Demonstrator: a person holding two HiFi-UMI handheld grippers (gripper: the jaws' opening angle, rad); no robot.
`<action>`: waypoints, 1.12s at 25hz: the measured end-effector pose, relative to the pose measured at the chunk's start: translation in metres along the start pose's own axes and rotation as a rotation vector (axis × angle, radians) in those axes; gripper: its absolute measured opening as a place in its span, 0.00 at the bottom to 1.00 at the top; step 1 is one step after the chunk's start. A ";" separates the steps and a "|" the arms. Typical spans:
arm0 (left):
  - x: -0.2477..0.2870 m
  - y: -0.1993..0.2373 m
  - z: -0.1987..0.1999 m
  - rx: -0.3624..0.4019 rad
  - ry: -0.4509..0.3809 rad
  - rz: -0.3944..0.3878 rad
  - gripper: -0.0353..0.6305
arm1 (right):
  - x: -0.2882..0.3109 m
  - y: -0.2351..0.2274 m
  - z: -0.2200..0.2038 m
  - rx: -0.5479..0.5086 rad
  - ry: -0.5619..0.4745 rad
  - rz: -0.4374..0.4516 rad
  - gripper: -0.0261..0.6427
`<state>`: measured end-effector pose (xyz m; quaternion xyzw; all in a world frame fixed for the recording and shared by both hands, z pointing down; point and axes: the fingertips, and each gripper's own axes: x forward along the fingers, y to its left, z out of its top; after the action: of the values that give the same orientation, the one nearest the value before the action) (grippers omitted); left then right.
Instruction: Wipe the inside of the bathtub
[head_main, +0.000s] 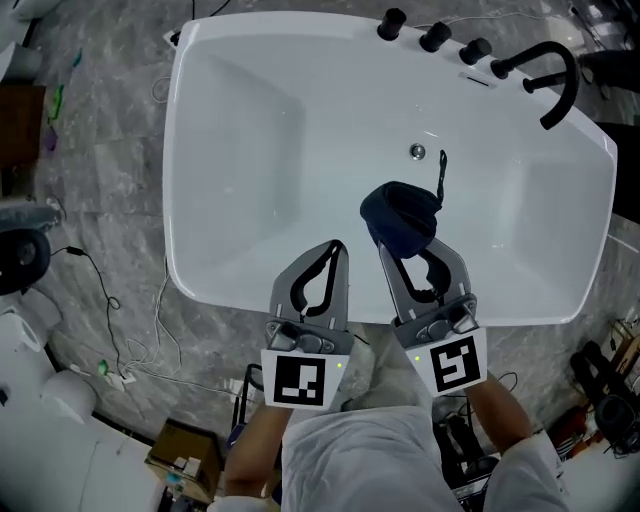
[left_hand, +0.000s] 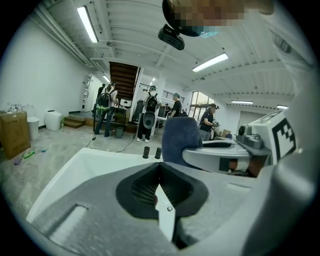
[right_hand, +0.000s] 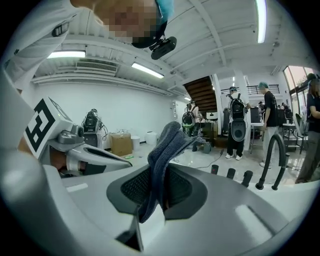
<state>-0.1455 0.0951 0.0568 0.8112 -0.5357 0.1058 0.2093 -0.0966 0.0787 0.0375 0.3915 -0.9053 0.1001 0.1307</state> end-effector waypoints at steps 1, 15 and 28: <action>0.008 0.010 -0.007 0.005 0.001 -0.002 0.05 | 0.012 0.000 -0.007 0.002 -0.002 -0.002 0.14; 0.088 0.139 -0.062 0.029 -0.078 0.031 0.05 | 0.172 0.001 -0.057 -0.086 -0.105 0.035 0.13; 0.170 0.225 -0.120 0.059 -0.214 0.106 0.05 | 0.300 -0.020 -0.125 -0.136 -0.228 0.025 0.13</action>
<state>-0.2758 -0.0667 0.2816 0.7941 -0.5938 0.0453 0.1210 -0.2596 -0.1046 0.2517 0.3791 -0.9239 -0.0049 0.0521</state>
